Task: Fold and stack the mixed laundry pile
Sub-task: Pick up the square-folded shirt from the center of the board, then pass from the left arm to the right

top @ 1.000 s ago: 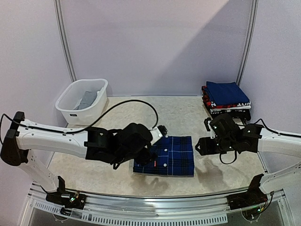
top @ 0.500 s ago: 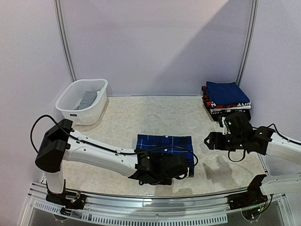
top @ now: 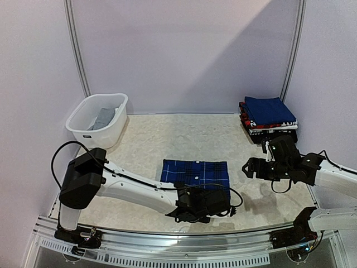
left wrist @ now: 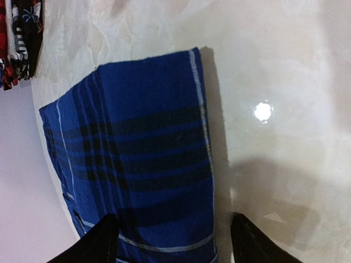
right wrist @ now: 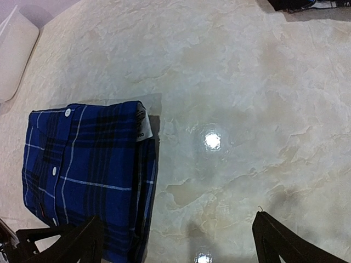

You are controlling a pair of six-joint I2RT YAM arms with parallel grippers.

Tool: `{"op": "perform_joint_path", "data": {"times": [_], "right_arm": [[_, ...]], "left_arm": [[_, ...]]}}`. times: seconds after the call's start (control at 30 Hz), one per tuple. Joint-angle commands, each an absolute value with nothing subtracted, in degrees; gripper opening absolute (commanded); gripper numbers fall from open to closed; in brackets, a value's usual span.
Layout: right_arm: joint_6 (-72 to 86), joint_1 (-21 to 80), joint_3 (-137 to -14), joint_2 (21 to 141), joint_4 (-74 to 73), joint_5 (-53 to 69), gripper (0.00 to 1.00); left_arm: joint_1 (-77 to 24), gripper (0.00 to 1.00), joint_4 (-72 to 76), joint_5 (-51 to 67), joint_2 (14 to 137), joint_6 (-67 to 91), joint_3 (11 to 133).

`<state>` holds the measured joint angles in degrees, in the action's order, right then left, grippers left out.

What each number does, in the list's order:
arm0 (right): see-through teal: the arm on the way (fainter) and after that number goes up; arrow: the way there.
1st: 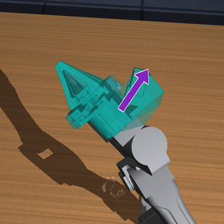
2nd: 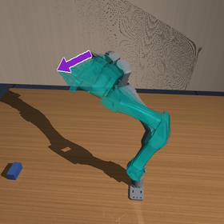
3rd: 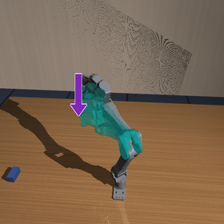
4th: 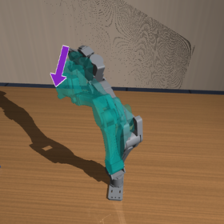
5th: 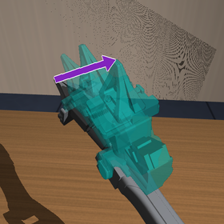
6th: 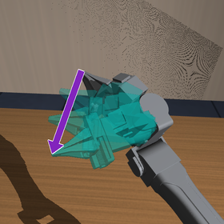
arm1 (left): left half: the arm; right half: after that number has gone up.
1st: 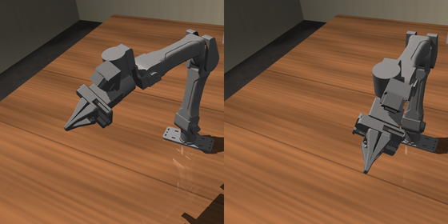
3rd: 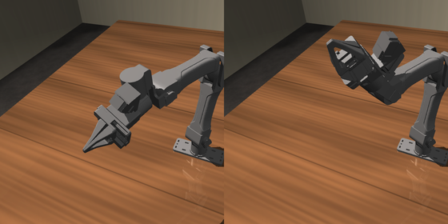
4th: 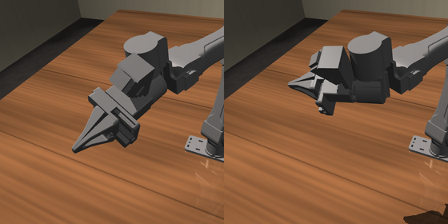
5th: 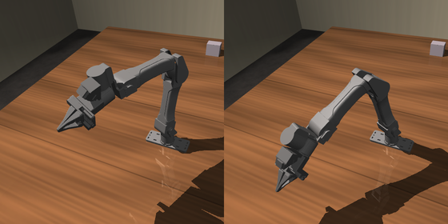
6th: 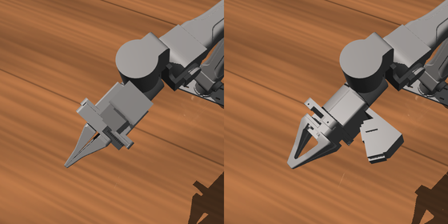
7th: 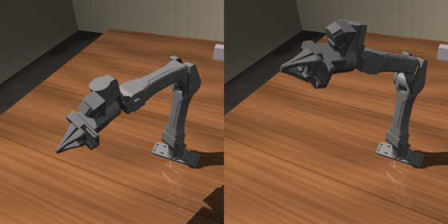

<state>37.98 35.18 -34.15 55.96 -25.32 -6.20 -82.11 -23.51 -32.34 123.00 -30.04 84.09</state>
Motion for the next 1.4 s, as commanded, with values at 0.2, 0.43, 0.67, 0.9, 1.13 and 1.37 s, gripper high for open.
{"op": "perform_joint_path", "data": {"times": [0.2,0.43,0.67,0.9,1.13,1.37], "right_arm": [[38.63,34.56,-33.41,57.13,-22.57,-3.24,0.96],[41.76,32.98,-30.87,60.37,-14.34,7.59,0.99],[45.51,33.01,-28.94,66.15,-5.02,14.0,0.99],[47.14,33.02,-28.58,74.18,3.54,18.78,0.99],[48.63,33.03,-27.8,80.14,9.16,21.32,0.99],[49.6,33.02,-27.75,85.25,13.2,23.67,0.96]], "left_arm": [[-82.54,0.32,-18.75,-32.73,127.65,-33.03,83.94],[-82.23,0.0,-14.42,-32.34,124.27,-31.93,80.43],[-80.52,0.0,-8.16,-28.57,117.96,-29.1,74.11],[-79.38,0.0,-6.06,-27.23,115.53,-27.34,71.37],[-78.85,0.0,-4.09,-27.17,114.04,-26.29,69.61],[-78.51,0.0,-2.34,-27.34,113.75,-25.84,68.77]]}}
